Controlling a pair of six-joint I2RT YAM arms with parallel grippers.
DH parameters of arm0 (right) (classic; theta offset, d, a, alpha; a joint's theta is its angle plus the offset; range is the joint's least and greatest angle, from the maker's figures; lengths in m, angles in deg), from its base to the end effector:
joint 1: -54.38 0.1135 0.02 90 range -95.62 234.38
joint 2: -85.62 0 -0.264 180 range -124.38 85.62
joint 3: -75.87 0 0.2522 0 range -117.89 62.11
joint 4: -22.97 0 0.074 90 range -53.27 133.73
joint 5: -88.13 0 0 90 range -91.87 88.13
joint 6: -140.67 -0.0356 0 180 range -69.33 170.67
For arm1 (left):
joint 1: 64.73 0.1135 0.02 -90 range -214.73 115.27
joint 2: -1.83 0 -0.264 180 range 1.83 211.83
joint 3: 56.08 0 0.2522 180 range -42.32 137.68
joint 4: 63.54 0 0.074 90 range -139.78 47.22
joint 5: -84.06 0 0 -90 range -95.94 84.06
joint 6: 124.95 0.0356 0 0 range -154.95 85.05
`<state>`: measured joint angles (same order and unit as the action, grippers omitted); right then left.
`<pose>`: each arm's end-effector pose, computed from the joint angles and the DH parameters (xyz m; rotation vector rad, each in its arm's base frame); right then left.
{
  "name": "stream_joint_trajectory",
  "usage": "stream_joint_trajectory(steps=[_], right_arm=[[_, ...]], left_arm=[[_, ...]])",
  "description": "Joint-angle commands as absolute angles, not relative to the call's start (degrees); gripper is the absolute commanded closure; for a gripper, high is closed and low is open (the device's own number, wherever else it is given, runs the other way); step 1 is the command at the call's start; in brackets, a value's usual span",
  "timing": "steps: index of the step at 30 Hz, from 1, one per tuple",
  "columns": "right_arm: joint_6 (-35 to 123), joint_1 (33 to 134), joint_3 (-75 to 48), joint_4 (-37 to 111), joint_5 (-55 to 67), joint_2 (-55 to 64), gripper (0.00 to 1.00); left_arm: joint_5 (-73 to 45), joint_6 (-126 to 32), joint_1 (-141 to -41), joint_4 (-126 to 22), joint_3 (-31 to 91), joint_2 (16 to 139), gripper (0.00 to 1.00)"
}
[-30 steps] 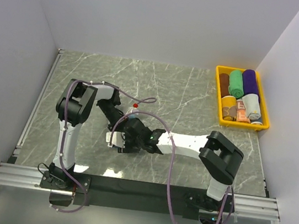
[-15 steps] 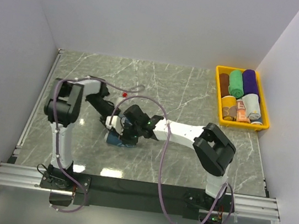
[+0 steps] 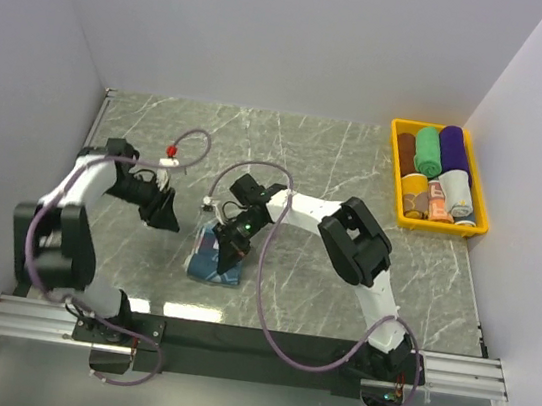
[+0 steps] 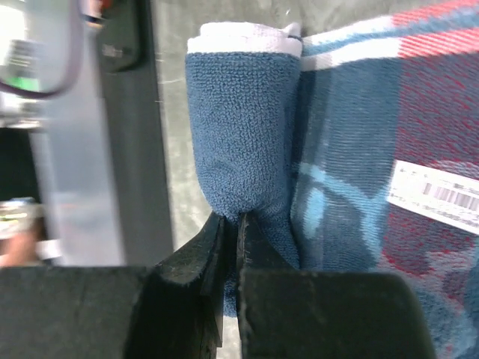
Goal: Roll the towels
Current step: Roll the towel
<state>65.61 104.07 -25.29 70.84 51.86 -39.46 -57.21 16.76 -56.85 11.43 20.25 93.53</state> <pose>0.2576 0.3480 0.1370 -1.6676 2.2165 1.4689 0.2717 0.0096 0.2143 0.9310 2.3237 -1.0461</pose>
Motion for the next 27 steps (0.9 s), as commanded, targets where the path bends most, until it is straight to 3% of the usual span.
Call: stream_joint_trajectory(steps=[1,5,12,19,27], right_arm=[[65.8,103.1,-23.1,82.7,50.8,-48.2,1.00],[66.1,101.8,-25.2,83.3,51.0,-50.9,1.00],[66.6,100.8,-31.3,87.3,52.0,-57.4,1.00],[65.3,99.9,-31.8,85.5,51.0,-58.6,1.00],[64.2,98.9,-33.1,85.2,50.5,-59.0,1.00]], left_arm=[[-56.2,21.0,-58.5,7.9,14.0,81.8,0.51],[-48.5,23.3,-64.4,2.1,6.0,71.0,0.49],[-35.6,19.0,-85.4,-12.9,-8.7,57.1,0.46],[-30.2,16.3,-101.6,-19.6,-11.0,58.3,0.46],[-29.0,13.2,-107.9,-23.2,-11.4,66.8,0.49]])
